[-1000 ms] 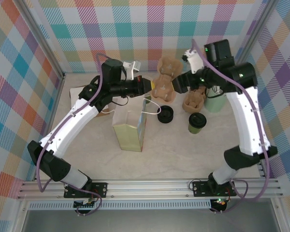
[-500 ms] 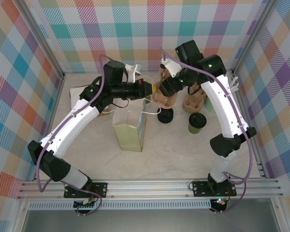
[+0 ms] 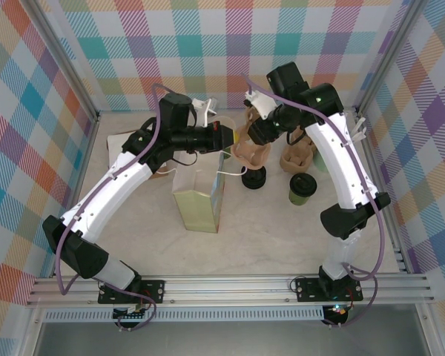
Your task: Pack the takeout coffee
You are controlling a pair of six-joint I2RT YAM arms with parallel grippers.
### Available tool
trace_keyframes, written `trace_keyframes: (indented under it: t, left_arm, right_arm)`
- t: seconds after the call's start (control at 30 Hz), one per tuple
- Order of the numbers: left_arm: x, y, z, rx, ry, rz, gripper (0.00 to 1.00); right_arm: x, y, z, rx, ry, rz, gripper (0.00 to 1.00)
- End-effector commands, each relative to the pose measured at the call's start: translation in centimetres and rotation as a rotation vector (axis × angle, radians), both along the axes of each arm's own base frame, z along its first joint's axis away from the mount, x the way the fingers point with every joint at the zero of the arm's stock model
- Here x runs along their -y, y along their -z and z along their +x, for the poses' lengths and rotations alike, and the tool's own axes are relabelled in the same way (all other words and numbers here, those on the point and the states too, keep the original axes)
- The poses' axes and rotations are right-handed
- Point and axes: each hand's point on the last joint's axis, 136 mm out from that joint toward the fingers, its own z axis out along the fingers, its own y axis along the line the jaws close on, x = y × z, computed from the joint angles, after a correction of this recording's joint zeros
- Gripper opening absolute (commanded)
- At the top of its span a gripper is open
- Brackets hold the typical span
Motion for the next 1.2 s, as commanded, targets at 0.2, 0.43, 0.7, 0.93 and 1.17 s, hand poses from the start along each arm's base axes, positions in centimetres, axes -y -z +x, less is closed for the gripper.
trace_keyframes:
  t: [0.2, 0.43, 0.7, 0.93, 1.17]
  left_arm:
    - [-0.1, -0.7, -0.6, 0.031, 0.006, 0.002, 0.15]
    - [-0.9, -1.9, -0.6, 0.066, -0.025, 0.016, 0.33]
    - [-4.8, -3.2, -1.1, 0.143, -0.144, 0.104, 0.53]
    - [-10.6, -2.6, -1.6, 0.102, -0.283, 0.171, 0.64]
    - [-16.3, -1.2, -2.2, 0.027, -0.398, 0.173, 0.71]
  right_arm:
    - [-0.3, -0.1, -0.5, -0.009, -0.025, 0.004, 0.35]
    - [-0.1, 0.0, -0.5, -0.009, -0.019, -0.006, 0.34]
    - [-0.1, -0.5, -0.6, 0.006, -0.027, 0.004, 0.34]
    - [-0.3, -1.3, -1.0, 0.017, -0.034, 0.030, 0.34]
    - [-0.8, -2.7, -1.5, 0.047, -0.058, 0.086, 0.34]
